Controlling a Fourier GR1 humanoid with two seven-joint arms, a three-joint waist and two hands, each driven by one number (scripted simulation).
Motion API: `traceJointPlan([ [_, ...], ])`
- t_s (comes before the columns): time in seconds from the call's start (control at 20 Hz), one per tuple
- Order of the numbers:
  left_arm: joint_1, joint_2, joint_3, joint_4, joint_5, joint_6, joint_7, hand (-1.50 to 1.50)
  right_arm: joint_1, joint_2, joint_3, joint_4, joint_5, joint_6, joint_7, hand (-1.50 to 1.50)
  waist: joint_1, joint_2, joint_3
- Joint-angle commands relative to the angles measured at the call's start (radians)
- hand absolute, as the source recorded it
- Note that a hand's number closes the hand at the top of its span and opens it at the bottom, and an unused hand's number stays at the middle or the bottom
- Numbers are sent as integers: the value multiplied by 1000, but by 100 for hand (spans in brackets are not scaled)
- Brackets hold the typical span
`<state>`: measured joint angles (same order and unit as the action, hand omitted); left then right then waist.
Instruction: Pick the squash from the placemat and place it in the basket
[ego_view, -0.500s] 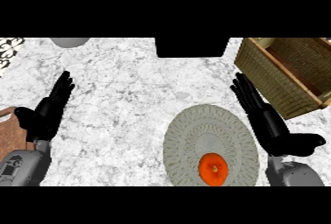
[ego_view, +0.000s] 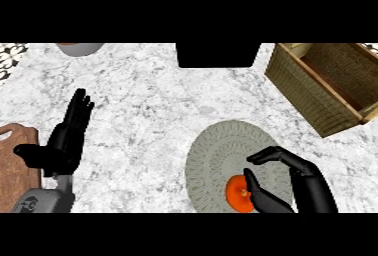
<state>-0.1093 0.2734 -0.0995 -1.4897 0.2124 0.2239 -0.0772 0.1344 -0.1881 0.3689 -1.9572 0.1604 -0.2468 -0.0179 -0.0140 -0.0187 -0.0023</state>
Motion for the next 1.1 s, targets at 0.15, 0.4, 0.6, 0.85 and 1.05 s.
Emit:
traceJointPlan([
  [0.15,78,-50,-37,-69,-22,39,-29,0,107,183,235,52,450,-379,150,-150,8,5,-3],
  [0.4,70,-49,-31,-90,-11,45,5,0,205,165,119,42,760,-410,376,-150,-33,5,-12],
  [0.6,71,-18,3,-99,-1,41,16,0,310,107,46,-49,935,-275,554,-150,-44,9,-16],
  [0.85,66,-29,-14,-122,-19,57,23,0,405,65,116,-186,1071,24,743,-150,-15,15,-14],
  [1.05,77,-41,-48,-129,-21,37,19,0,422,104,258,-342,1124,266,896,-150,13,22,-12],
])
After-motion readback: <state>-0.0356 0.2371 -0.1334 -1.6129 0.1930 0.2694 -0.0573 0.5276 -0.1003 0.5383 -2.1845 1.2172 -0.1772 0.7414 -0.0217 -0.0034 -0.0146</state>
